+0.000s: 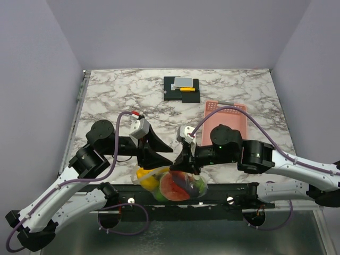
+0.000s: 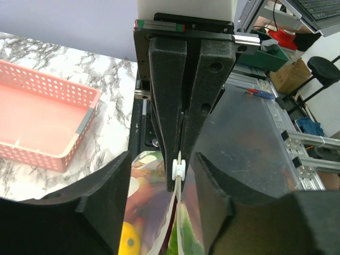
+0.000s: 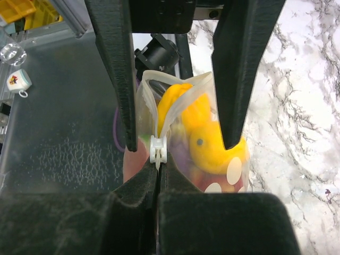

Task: Place the food in the zip-top bag and seal the zipper
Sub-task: Zip the zipper food storage bag.

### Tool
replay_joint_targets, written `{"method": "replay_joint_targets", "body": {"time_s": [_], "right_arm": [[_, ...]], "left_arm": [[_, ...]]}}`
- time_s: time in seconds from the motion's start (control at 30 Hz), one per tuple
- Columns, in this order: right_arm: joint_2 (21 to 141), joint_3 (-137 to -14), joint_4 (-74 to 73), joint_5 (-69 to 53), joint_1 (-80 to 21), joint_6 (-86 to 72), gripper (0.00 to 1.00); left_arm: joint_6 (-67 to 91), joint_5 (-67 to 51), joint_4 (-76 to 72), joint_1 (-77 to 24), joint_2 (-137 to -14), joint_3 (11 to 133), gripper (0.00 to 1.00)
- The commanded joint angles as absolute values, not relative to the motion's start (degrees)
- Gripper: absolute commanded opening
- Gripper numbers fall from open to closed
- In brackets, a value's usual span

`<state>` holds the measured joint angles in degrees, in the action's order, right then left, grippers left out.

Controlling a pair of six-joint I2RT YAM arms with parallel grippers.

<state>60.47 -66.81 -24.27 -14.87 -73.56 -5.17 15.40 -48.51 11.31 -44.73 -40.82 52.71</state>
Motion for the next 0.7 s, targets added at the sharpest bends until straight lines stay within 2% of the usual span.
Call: {"method": "replay_joint_targets", "body": {"time_s": [0.0, 0.33, 0.47, 0.67], "right_arm": [[60.36, -69.69, -23.03, -14.47, -74.08, -5.89, 0.01], [60.43, -69.52, -23.22, -12.16, -74.04, -6.34, 0.01], [60.79, -69.52, -23.31, -11.33, -74.07, -6.59, 0.01], [60.96, -69.74, -23.16, -10.19, -74.05, -6.81, 0.01]], "left_arm": [[15.98, -50.89, 9.62, -44.65, -40.90, 51.66, 0.48], [16.15, -51.53, 9.66, -44.66, -40.10, 50.39, 0.36], [16.38, -51.87, 9.65, -44.66, -39.91, 50.27, 0.26], [16.56, -52.27, 9.65, -44.65, -39.90, 50.01, 0.24]]}}
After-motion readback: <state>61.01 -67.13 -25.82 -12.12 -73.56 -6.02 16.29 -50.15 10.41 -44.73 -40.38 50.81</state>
